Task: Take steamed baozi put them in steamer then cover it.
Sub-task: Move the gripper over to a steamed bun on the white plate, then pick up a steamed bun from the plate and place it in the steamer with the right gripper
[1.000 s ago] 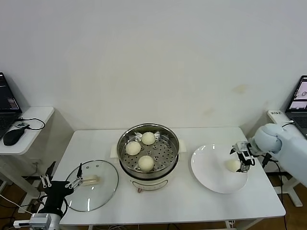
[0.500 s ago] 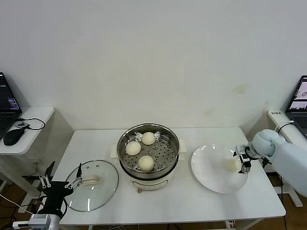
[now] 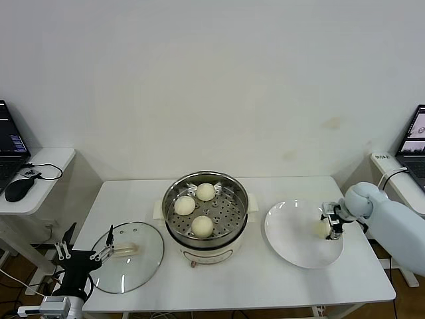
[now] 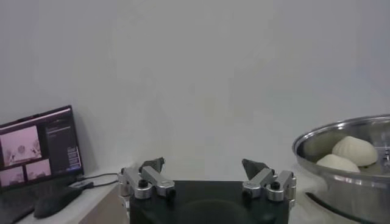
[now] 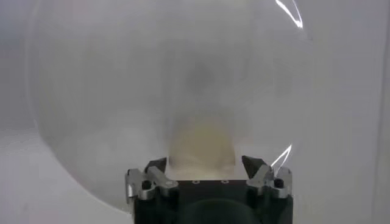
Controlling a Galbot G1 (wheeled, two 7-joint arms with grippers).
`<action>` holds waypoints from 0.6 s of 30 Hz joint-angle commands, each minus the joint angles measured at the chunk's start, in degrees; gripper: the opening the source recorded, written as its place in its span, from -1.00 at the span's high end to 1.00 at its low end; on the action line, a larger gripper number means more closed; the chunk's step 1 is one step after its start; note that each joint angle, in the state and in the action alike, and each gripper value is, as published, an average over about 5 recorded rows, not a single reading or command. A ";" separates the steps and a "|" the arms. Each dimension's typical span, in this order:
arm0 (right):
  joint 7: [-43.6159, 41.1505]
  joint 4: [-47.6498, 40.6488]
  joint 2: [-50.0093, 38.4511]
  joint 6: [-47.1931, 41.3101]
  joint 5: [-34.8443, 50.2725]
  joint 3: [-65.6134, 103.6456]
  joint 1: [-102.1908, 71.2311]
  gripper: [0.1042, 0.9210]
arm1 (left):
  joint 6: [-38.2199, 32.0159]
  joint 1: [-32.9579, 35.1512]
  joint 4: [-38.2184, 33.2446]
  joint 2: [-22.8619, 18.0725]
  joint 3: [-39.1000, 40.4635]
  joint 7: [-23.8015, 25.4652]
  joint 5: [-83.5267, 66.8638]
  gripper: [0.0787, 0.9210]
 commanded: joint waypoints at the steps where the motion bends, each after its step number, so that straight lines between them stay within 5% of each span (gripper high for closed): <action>1: -0.59 -0.76 0.76 -0.29 0.17 0.24 0.00 -0.39 | -0.03 0.05 -0.05 -0.06 -0.05 -0.03 -0.02 -0.77; 18: -2.39 16.55 -9.65 -8.45 20.78 -18.37 27.33 -0.25 | -0.02 -0.73 -0.26 -0.06 0.05 -0.05 -0.14 -0.77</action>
